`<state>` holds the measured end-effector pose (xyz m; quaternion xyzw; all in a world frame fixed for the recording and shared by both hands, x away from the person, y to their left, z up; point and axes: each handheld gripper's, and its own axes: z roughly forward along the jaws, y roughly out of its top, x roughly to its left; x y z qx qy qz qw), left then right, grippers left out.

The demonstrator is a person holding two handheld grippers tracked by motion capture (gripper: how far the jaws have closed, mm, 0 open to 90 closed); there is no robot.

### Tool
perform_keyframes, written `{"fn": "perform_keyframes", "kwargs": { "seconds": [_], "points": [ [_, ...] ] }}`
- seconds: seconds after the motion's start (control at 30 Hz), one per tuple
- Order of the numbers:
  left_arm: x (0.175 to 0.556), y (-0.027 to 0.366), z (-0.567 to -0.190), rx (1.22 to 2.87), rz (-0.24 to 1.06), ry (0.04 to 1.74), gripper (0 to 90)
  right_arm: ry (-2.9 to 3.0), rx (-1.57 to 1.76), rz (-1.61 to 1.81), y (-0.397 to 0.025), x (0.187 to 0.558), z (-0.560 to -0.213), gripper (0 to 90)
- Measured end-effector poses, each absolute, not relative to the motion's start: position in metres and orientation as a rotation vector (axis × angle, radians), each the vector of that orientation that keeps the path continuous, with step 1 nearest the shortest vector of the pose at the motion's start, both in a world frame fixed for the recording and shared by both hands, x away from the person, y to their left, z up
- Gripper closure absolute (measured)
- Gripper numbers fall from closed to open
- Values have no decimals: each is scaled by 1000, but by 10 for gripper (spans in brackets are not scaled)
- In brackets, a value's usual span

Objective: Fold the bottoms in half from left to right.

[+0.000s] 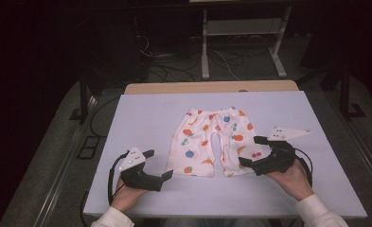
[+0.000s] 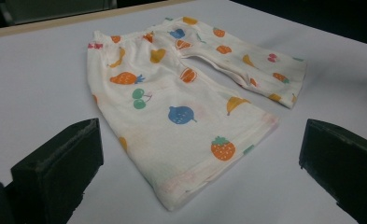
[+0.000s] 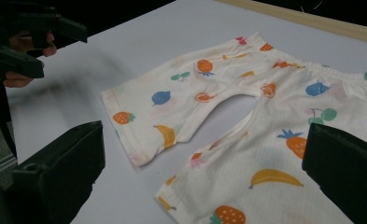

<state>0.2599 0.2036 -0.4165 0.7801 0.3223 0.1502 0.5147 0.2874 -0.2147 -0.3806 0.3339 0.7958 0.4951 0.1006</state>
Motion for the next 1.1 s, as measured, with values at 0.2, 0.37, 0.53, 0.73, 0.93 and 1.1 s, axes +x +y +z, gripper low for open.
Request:
{"fn": "perform_keyframes", "kwargs": {
  "seconds": [0.2, 0.37, 0.53, 0.73, 0.93, 1.1],
  "points": [
    [260, 203, -416, 1876, 358, 771, 0, 2353, 979, 1462, -208, 295, -376, 0],
    [260, 203, -416, 1877, 358, 767, 0, 2364, 973, 1445, -204, 300, -376, 0],
    [260, 203, -417, 1878, 357, 767, 0, 2369, 971, 1436, -199, 306, -375, 0],
    [260, 203, -417, 1878, 359, 767, 0, 2395, 935, 1407, -189, 313, -372, 0],
    [260, 203, -417, 1879, 358, 765, 0, 2416, 901, 1380, -178, 320, -369, 0],
    [259, 203, -416, 1879, 358, 764, 0, 2424, 894, 1380, -171, 326, -369, 0]
  ]
}}
